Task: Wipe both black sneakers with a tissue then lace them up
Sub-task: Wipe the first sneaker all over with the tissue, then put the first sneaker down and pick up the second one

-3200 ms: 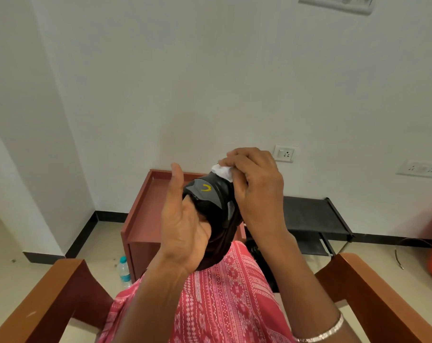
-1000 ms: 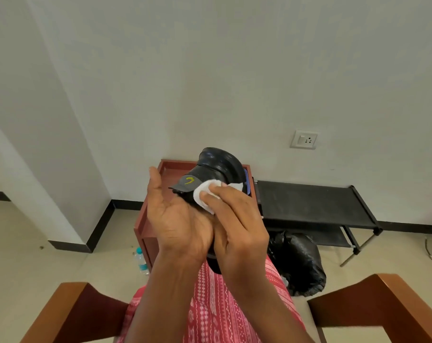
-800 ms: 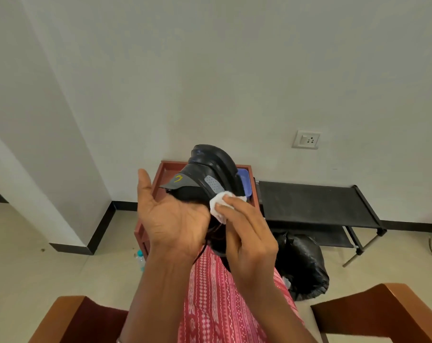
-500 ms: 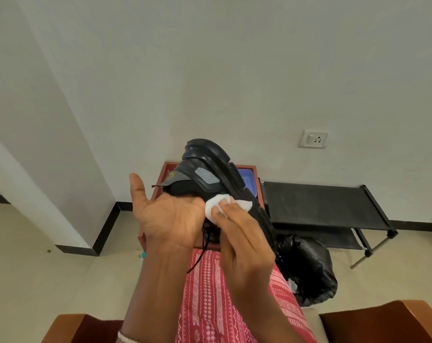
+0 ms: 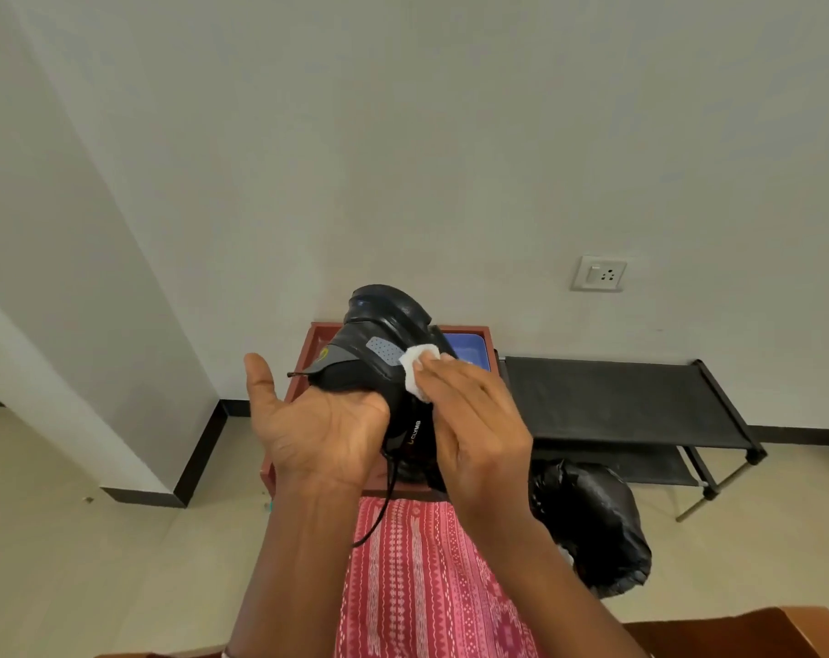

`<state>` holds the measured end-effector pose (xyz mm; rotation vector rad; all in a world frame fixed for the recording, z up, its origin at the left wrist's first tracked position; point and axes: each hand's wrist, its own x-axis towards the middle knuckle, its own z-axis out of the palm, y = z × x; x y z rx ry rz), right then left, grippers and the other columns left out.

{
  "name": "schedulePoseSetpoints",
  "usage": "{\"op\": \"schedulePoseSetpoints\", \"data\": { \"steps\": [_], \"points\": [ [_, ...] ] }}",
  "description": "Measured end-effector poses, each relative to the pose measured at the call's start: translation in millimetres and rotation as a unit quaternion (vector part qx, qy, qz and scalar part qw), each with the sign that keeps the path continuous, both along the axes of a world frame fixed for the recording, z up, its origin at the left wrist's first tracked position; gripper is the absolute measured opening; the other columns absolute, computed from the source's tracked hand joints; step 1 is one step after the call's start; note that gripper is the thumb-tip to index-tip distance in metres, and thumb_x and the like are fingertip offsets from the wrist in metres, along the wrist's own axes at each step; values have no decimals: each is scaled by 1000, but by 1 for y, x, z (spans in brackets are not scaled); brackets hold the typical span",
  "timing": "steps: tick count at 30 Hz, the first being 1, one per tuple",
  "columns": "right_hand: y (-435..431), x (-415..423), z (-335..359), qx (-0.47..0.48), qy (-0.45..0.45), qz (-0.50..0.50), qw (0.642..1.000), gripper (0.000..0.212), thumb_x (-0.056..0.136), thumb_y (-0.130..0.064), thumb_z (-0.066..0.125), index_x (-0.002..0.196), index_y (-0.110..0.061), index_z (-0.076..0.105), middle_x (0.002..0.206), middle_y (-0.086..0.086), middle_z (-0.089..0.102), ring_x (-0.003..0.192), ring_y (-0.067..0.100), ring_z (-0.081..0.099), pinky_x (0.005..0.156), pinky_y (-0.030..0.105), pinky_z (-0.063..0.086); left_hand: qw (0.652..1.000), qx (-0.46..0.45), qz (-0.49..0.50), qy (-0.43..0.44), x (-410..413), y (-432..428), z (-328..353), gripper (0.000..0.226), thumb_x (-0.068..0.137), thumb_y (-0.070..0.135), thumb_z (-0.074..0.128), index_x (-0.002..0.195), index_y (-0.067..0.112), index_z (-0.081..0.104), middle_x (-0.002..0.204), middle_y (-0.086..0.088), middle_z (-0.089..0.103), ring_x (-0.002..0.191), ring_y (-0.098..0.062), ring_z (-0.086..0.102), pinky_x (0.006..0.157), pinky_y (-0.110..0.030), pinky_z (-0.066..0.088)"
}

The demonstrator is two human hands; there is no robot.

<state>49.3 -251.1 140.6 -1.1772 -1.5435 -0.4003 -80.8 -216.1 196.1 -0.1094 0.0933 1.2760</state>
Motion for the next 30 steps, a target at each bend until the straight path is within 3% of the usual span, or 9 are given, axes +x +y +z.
{"op": "schedulePoseSetpoints", "data": {
  "steps": [6,10,14,17,20,23,25,27,30],
  "points": [
    [-13,12,-25,-38,5,-39,999,17,93,-5,64,104,-1,76,105,8,73,97,23,66,92,24,51,999,-9,12,37,-2,6,-10,87,88,64,56,141,-4,44,134,-27,59,126,-43,57,116,-53,34],
    [8,4,5,-11,25,-34,999,20,99,-9,58,105,0,75,105,11,72,97,25,66,90,29,53,999,3,-9,43,6,7,-10,86,88,64,55,141,-3,45,133,-25,60,123,-40,60,111,-49,41],
    [28,0,26,35,-7,-37,999,18,98,-4,60,105,2,75,106,15,71,98,29,65,88,35,54,997,45,-34,61,8,11,-9,90,88,65,57,147,-1,38,144,-29,50,133,-45,50,119,-52,30],
    [28,5,7,45,-23,-47,998,16,97,-1,62,104,3,75,105,17,70,97,30,64,87,35,54,997,47,-25,52,4,16,-3,91,86,62,60,146,-3,39,142,-28,51,131,-44,52,118,-52,31],
    [22,14,-24,14,-30,-37,999,11,93,-1,66,99,4,74,101,16,70,95,27,64,84,34,55,998,16,-5,67,-1,25,-1,85,86,61,60,141,-2,45,136,-24,58,124,-41,59,113,-53,38],
    [16,27,-43,-57,-20,-21,998,14,94,-8,64,100,-1,74,103,9,70,99,20,63,92,25,52,997,7,-4,75,-8,45,1,79,87,54,65,147,6,44,142,-16,55,128,-33,57,112,-48,40],
    [16,36,-47,-106,30,-26,994,15,86,1,71,100,-6,75,104,2,70,100,13,63,92,21,51,990,24,-33,136,-11,60,9,73,90,52,64,143,4,49,139,-17,58,128,-33,58,113,-48,40],
    [17,44,-45,-151,130,-30,979,25,80,8,75,96,-12,75,101,-6,70,96,4,64,85,19,53,963,49,-66,257,-11,80,18,67,91,52,61,134,0,57,130,-19,65,120,-34,64,110,-49,43],
    [17,57,-41,-254,306,-36,917,31,85,5,69,90,-25,73,93,-7,74,85,2,68,75,22,58,877,116,-107,453,-10,106,27,53,89,51,63,107,2,71,105,-15,73,100,-30,71,100,-40,50]
  ]
}}
